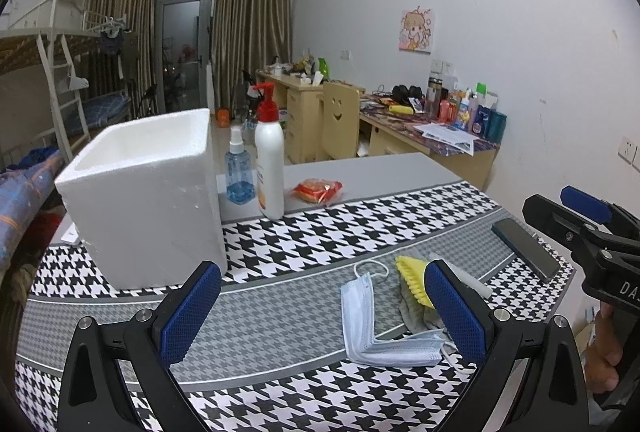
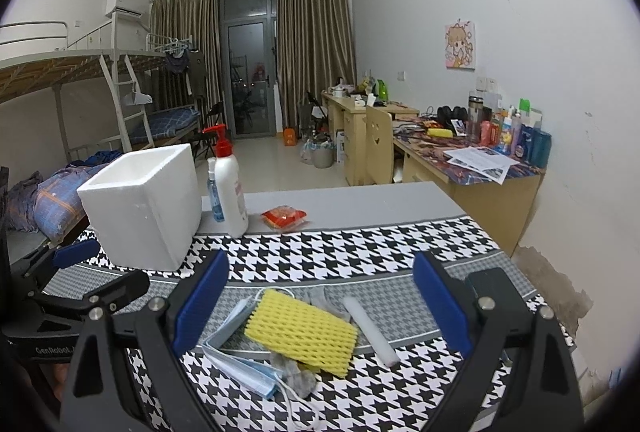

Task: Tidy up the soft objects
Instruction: 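Move both tools back over the blue mask and yellow foam net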

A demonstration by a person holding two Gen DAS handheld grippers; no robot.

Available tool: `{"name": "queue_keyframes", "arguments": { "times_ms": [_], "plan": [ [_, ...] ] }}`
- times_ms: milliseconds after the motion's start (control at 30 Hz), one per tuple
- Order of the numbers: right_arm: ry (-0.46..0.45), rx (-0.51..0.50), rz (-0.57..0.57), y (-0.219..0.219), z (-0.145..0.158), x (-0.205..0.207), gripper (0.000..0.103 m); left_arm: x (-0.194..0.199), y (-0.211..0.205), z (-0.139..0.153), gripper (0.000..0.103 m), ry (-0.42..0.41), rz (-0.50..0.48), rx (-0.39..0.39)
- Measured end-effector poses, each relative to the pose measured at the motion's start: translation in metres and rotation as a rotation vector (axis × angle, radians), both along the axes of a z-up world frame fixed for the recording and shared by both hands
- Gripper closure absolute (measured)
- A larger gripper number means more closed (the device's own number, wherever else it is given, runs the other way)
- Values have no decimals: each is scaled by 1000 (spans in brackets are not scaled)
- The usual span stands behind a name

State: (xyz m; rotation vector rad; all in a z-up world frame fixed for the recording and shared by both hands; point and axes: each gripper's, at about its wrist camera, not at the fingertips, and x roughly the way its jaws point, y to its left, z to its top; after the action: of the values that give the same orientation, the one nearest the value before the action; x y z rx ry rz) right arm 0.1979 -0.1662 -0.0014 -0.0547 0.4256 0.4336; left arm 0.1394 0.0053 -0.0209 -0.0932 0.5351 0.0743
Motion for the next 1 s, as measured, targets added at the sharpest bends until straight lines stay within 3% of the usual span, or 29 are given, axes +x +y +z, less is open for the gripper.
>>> {"name": "queue_keyframes", "arguments": {
  "times_ms": [1000],
  "plan": [
    [124, -48, -52, -35, -48, 25, 8, 24, -18, -44, 2, 115, -29, -3]
  ]
}}
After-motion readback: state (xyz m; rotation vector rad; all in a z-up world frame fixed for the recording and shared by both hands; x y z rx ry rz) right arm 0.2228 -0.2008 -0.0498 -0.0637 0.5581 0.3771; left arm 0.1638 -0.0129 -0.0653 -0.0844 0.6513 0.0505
